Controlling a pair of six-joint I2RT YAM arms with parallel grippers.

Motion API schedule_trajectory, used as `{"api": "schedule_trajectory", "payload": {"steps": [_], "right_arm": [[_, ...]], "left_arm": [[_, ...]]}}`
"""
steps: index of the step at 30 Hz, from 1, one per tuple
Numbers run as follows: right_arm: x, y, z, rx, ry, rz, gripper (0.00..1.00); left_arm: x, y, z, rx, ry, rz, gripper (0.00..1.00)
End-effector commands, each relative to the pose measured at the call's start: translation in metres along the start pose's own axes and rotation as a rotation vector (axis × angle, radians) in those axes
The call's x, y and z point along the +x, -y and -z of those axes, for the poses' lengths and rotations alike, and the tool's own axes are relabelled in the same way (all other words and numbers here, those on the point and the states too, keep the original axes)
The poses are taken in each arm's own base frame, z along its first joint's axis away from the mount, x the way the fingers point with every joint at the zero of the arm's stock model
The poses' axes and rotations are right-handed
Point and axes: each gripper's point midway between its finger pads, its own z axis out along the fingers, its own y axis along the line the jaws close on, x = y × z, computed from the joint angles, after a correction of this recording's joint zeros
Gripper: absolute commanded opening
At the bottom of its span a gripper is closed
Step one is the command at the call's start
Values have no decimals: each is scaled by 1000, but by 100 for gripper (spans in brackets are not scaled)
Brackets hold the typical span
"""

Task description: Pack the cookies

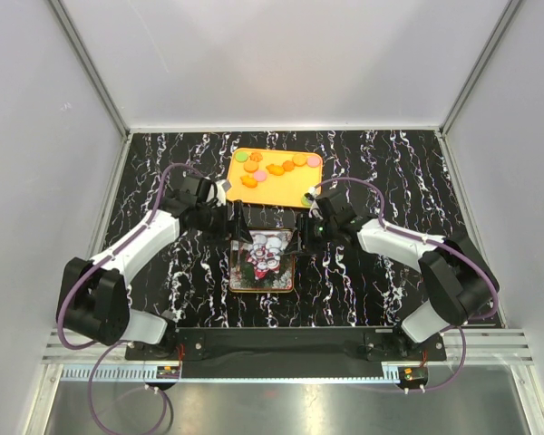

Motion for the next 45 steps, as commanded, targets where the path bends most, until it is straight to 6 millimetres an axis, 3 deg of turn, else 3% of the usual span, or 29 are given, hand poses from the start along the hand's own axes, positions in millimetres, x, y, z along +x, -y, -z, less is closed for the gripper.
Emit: {"api": "schedule_trajectory", "payload": {"steps": [1,4,6,8,12,19,22,24,36,45], "right_arm": [[-15,-8,1,-14,20,19,47],[-14,-4,-1,-4,14,18,50],[-11,-1,-3,0,7,15,53],[-9,0,-4,-5,8,18,53],[-9,1,-6,-14,8,19,54],[-9,1,-9,-29,12,19,53],[-10,0,-10,-32,15,15,47],[-9,1,-10,-28,13,13,40],[-11,0,-6,-12,10,12,38],[-15,-7,-1,-21,15,21,38]], "left_arm": [[-11,12,5,32,5,-34,86],[-12,7,7,0,4,-37,87],[-8,-5,10,-62,11,-43,94],[-4,-12,12,-92,18,-38,95],[21,-24,-1,-80,-18,-5,95],[34,-20,-20,15,-12,51,84],[33,-16,-22,45,4,54,77],[29,-12,-19,60,13,46,72],[15,4,-2,67,21,15,43],[7,9,6,50,11,-9,38]]}}
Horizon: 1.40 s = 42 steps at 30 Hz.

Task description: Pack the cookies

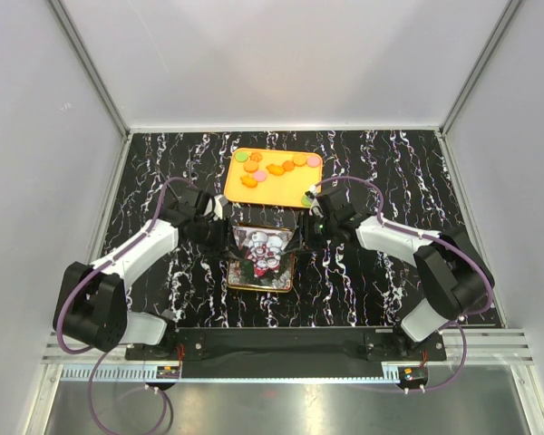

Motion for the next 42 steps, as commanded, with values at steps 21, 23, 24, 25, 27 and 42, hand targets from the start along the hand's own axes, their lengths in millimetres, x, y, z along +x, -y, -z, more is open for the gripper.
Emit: {"api": "schedule_trajectory", "payload": {"steps": [21,23,24,25,27,42], "right_arm": [[-8,-13,1,-29,1,37,44],[-9,-13,1,-30,2,38,44],[-8,-13,1,-28,-2,35,44],[-10,-13,1,-24,-2,35,44],[-10,-14,0,-21,-9,37,44],[-21,-18,0,16,-36,42,44]], "left_arm": [[-18,23,19,38,17,-108,51],[-20,23,18,33,18,-109,51],[-22,24,18,33,20,-108,50],[-23,24,18,30,21,-108,50],[-25,24,17,29,20,-107,50],[-40,14,2,-38,1,-88,51]]}}
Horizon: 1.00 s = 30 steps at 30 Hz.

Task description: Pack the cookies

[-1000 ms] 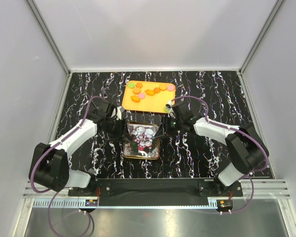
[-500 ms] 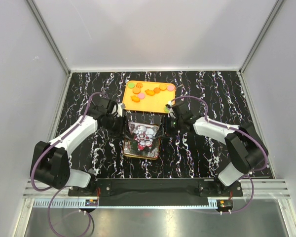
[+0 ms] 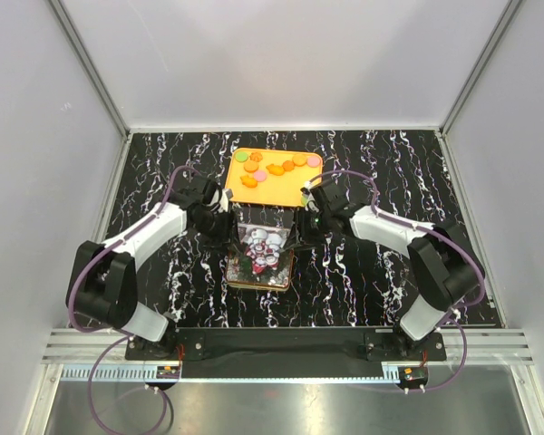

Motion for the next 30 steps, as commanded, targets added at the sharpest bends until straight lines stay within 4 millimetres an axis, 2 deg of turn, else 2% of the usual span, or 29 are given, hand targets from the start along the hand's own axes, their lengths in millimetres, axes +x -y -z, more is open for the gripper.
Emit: {"api": "schedule_trajectory", "payload": {"steps": [1,18,28,30], "right_arm": [[-15,-17,4,-25,20,45,44],[-27,-12,-4,30,4,51,45],[-25,0,-15,55,-5,42,49],[-24,3,-17,63,-9,42,50]], "left_arm": [[-25,13,5,23,71,-38,51],[-37,7,0,-31,53,-26,56],[-34,-4,-12,-64,36,-11,63],[-35,-7,-13,-78,41,-12,67]]}}
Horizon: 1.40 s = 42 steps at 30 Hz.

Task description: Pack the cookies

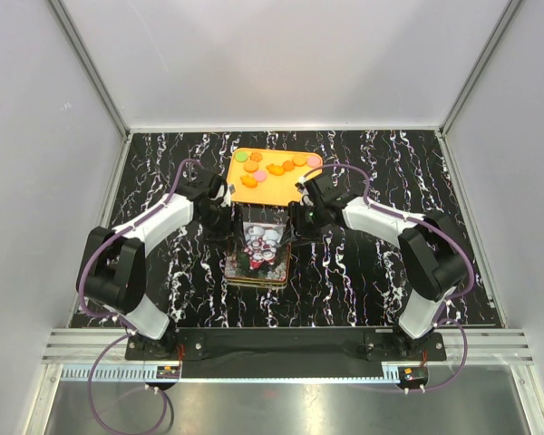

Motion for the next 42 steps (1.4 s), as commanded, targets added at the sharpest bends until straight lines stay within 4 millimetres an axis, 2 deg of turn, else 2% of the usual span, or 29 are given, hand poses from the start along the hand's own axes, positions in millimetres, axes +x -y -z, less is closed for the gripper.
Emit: {"api": "schedule_trajectory", "payload": {"steps": [1,6,12,16,20,24,29,35,38,42], "right_arm": [[-9,5,-7,19,27,23,50],[-10,11,-7,25,65,22,55],[-19,2,6,-11,138,45,64],[-25,-3,12,-29,174,58,65],[-43,-11,28,-55,266,78,71],[-59,-15,35,-91,314,110,78],[-83,-13,26,-198,347,89,78],[-86,-16,5,-277,341,109,78],[-79,-15,-4,-313,334,94,78],[-56,2,-12,-290,311,54,78]], "left_arm": [[-12,0,-3,-11,41,-19,69],[-12,-4,-8,-24,49,-17,81],[-16,-5,-6,-36,66,-20,85],[-20,-5,-8,-41,60,-23,87],[-19,-11,-16,-64,36,-22,87],[-18,-15,-20,-78,21,-22,88],[-21,-13,-22,-75,12,-15,89],[-25,-9,-25,-64,0,-10,89],[-29,-8,-24,-67,1,-12,89],[-35,-5,-21,-65,7,-16,89]]}}
